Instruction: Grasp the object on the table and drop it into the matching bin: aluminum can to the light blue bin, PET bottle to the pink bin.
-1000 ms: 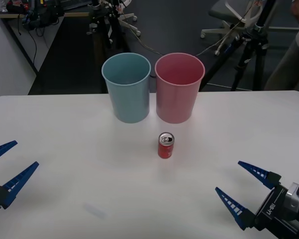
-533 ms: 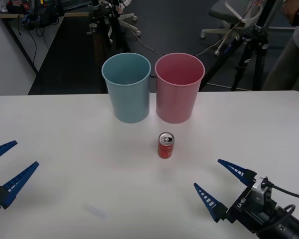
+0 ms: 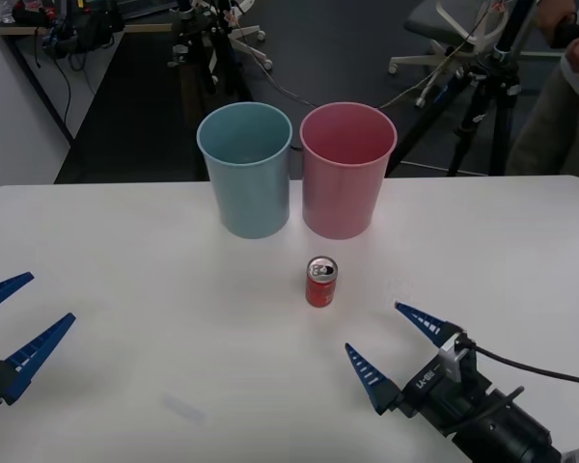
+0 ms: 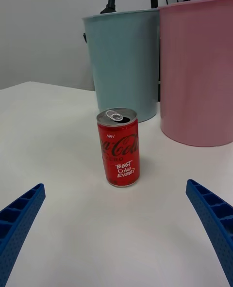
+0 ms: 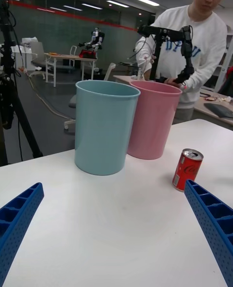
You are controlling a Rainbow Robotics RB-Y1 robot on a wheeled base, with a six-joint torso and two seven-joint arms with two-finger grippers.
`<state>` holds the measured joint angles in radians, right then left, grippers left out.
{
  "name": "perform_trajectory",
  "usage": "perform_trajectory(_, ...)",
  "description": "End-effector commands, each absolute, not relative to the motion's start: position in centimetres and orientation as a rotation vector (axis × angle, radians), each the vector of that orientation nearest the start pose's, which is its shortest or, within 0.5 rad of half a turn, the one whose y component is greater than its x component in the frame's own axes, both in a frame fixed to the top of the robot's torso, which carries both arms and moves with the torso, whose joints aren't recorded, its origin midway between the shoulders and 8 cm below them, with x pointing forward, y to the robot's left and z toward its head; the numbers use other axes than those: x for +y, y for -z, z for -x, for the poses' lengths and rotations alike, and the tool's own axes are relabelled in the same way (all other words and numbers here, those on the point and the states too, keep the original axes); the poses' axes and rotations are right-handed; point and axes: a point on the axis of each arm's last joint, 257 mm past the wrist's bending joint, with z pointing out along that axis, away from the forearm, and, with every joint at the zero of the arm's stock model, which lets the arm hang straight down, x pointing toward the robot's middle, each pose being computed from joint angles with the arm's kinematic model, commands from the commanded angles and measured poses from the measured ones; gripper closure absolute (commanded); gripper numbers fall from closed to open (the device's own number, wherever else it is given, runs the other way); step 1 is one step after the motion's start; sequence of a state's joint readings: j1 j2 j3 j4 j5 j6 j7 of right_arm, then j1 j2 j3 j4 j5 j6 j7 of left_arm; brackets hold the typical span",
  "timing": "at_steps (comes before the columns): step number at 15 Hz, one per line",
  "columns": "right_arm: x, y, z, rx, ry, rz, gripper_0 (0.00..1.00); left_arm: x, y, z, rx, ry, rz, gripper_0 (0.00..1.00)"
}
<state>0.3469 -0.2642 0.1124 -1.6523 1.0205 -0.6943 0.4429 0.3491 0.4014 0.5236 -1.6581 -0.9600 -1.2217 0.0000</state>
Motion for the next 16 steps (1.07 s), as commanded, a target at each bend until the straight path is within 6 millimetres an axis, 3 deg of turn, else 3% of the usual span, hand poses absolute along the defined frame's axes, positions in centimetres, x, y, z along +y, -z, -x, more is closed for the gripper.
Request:
perform_trajectory(1,-11.7,28.5,-38.4,1.512,-0.481,0.538,0.0,33.0,16.9,-34.2,1.441,0.567,-0.465,0.0)
perform_trajectory(8,-8.8,28.9,-40.3,1.527,-0.49,0.513,0.0,33.0,16.9,-34.2,1.441,0.567,-0.465,0.0)
perform_trajectory(16,-7.7,30.2,-45.4,1.488,-0.439,0.562,0.0,33.0,16.9,-34.2,1.441,0.567,-0.465,0.0)
